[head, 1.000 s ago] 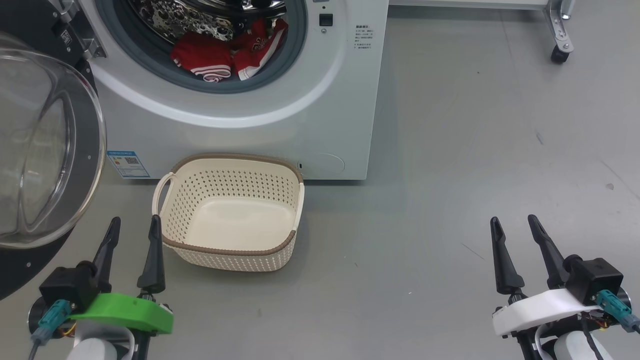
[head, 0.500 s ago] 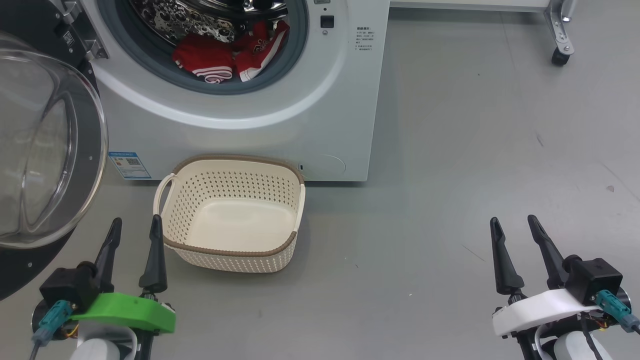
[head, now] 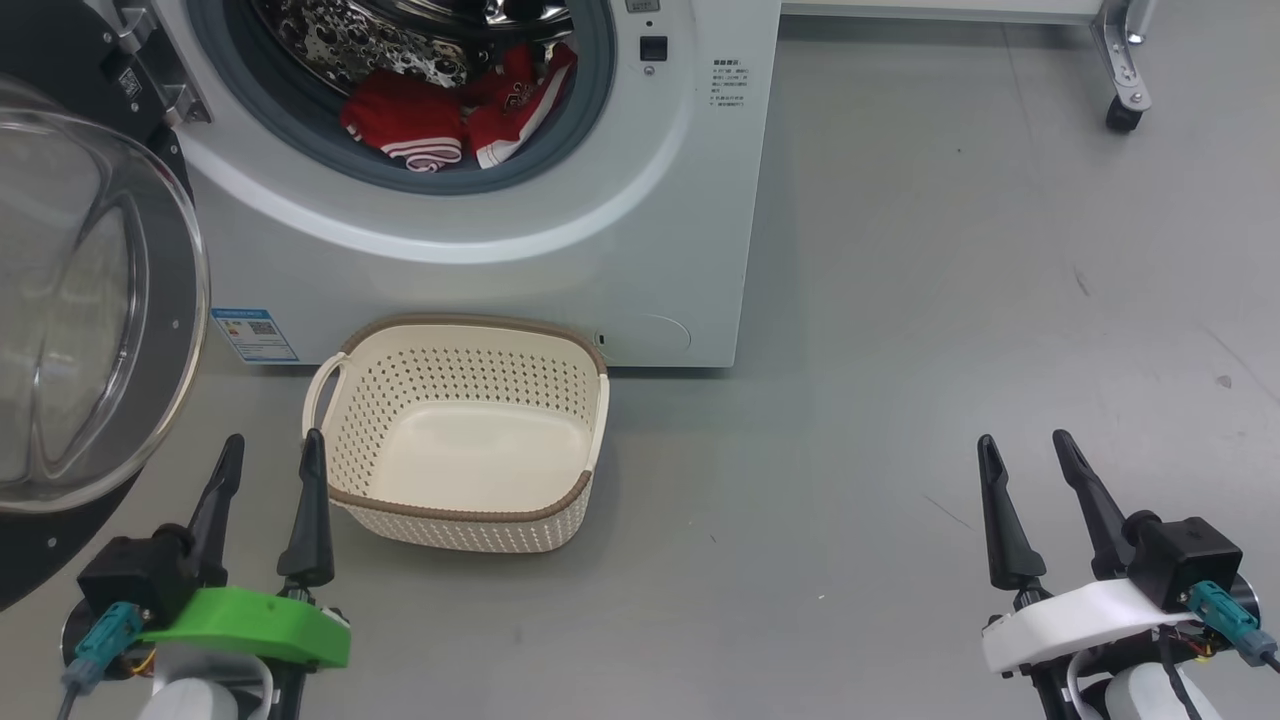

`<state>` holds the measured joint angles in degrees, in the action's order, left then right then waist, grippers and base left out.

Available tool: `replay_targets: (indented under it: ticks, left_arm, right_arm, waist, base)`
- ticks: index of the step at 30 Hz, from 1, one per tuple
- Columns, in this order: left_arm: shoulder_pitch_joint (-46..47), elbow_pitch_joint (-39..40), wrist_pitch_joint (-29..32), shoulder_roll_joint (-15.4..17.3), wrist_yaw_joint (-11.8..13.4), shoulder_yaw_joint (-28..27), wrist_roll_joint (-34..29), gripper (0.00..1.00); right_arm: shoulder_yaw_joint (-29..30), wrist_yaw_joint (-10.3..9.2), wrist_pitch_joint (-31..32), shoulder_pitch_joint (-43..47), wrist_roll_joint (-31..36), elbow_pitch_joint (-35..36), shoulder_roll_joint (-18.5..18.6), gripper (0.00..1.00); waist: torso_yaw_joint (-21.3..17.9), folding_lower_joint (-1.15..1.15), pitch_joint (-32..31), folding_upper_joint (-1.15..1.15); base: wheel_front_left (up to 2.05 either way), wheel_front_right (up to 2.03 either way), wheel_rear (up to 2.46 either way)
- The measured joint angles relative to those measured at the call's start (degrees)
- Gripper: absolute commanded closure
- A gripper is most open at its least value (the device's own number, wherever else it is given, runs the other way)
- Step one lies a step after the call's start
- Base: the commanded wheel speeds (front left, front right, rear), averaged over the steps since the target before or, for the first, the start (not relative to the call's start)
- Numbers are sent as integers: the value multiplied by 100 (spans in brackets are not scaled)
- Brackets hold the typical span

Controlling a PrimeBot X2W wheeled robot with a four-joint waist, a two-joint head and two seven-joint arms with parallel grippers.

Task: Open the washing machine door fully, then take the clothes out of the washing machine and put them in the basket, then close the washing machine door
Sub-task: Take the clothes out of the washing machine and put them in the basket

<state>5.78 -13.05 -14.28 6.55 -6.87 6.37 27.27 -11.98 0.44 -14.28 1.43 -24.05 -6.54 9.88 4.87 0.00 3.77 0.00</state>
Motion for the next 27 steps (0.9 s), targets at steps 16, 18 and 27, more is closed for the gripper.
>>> replay_targets:
  ticks: [16,18,27]
  left_arm:
    - [-1,62,0,41,0,-2,55,0]
    - [-1,63,0,42,0,-2,55,0]
    - [0,58,0,55,-1,42,57,0]
  right_arm:
    - [3,0,0,-1,0,-1,-36,0]
    - [5,-1,0,-1,0,-4,-36,0]
    - [11,0,-1,-2,0,-34,-41,0]
  waist:
    - [-3,0,80,0]
    - [0,0,83,0]
    - [18,0,85,0]
  base:
    - [113,-113,0]
    - [150,-150,0]
    - [143,-143,0]
